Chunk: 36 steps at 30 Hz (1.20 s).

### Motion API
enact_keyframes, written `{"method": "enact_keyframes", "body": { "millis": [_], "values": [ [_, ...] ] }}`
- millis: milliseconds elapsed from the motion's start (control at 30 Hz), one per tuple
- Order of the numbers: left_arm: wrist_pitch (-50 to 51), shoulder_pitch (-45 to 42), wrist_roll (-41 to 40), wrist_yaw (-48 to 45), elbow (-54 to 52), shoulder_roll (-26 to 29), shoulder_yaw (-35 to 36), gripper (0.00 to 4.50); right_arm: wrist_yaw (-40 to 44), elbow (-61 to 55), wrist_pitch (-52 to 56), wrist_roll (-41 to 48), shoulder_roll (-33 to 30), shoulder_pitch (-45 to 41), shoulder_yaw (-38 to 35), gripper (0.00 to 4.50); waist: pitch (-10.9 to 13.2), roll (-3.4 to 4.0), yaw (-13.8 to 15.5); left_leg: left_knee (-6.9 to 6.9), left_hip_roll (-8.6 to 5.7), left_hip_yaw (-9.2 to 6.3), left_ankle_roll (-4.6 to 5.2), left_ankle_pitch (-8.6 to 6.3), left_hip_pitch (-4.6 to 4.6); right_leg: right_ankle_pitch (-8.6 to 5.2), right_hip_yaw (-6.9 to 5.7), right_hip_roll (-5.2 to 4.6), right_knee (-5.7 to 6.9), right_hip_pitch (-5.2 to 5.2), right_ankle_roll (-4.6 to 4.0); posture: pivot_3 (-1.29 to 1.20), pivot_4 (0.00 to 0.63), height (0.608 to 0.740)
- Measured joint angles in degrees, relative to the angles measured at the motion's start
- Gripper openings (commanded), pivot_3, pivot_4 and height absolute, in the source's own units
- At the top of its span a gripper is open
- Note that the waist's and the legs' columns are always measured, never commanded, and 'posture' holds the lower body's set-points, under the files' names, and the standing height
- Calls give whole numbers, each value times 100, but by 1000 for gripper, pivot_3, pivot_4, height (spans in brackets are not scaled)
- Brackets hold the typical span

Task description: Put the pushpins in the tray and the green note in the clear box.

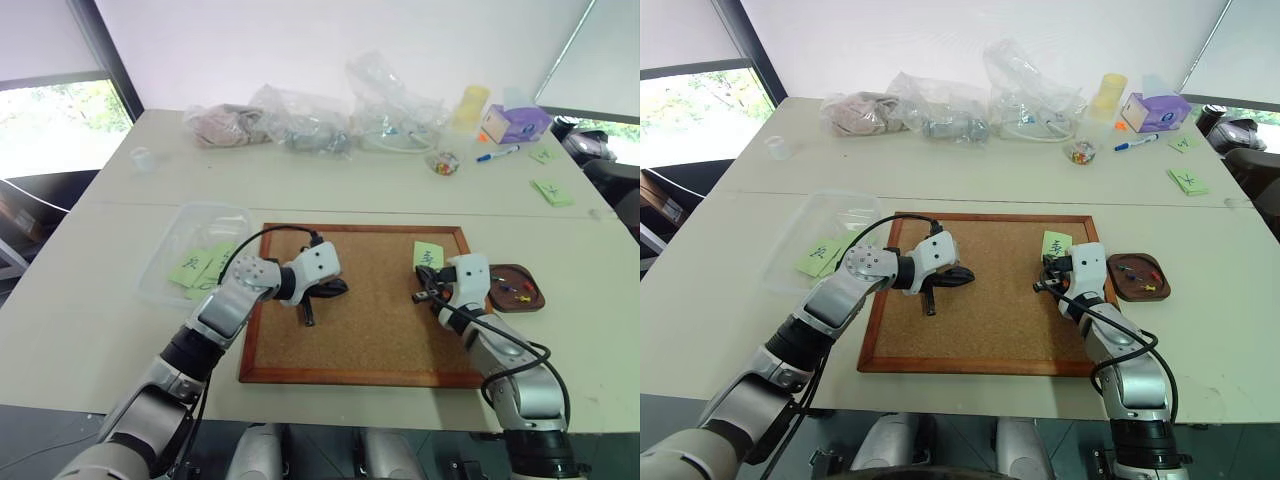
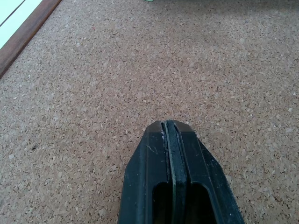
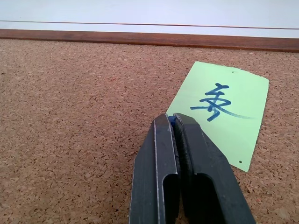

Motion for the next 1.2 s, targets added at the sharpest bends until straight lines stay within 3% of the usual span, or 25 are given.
{"method": "enact_keyframes", "body": {
  "millis": [500, 600, 633, 667, 900, 1200],
  "values": [
    [11, -5, -14, -45, 38, -26, 68, 0, -31, -457, -644, -287, -144, -42, -321, 45, 0, 0, 0, 0, 0, 1, 0, 0, -3, 0, 0, 3, 0, -4, 1, 0, 150, 737],
    [540, 2, -378, -68, 62, -270, 351, 0, -26, -499, -643, -287, -140, -2, -319, 45, 1, -1, 7, 1, -1, 1, 0, 0, -7, 0, 0, 1, 0, -5, 1, 0, 150, 737],
    [911, 5, -632, -51, 83, -416, 555, 697, -22, -550, -641, -288, -141, 33, -318, 0, 3, -1, 13, 1, -1, 0, 0, 0, -13, 0, -1, 1, 0, -11, 1, 0, 150, 737],
    [1265, -5, -918, -9, 105, -607, 801, 989, -15, -604, -640, -288, -141, 69, -310, 0, 6, -4, 15, 2, -2, -1, 0, 0, -20, 1, -1, 1, 0, -17, 2, 0, 150, 737],
    [2995, -1013, -2635, 309, 208, -1345, 2329, 4464, 156, -1231, -447, -287, -408, 300, -244, 0, 13, -8, -27, -4, -12, 0, 0, 0, -29, 11, 0, 13, 3, -37, 21, 0, 150, 737],
    [3415, -1901, -3338, 1428, 2050, -2620, 3388, 4464, 349, -2437, 122, -149, -742, 434, -242, 0, 32, -41, 2, -4, -25, -3, 1, 0, -33, 10, 0, 9, -4, -37, 22, 0, 150, 737]
  ]
}}
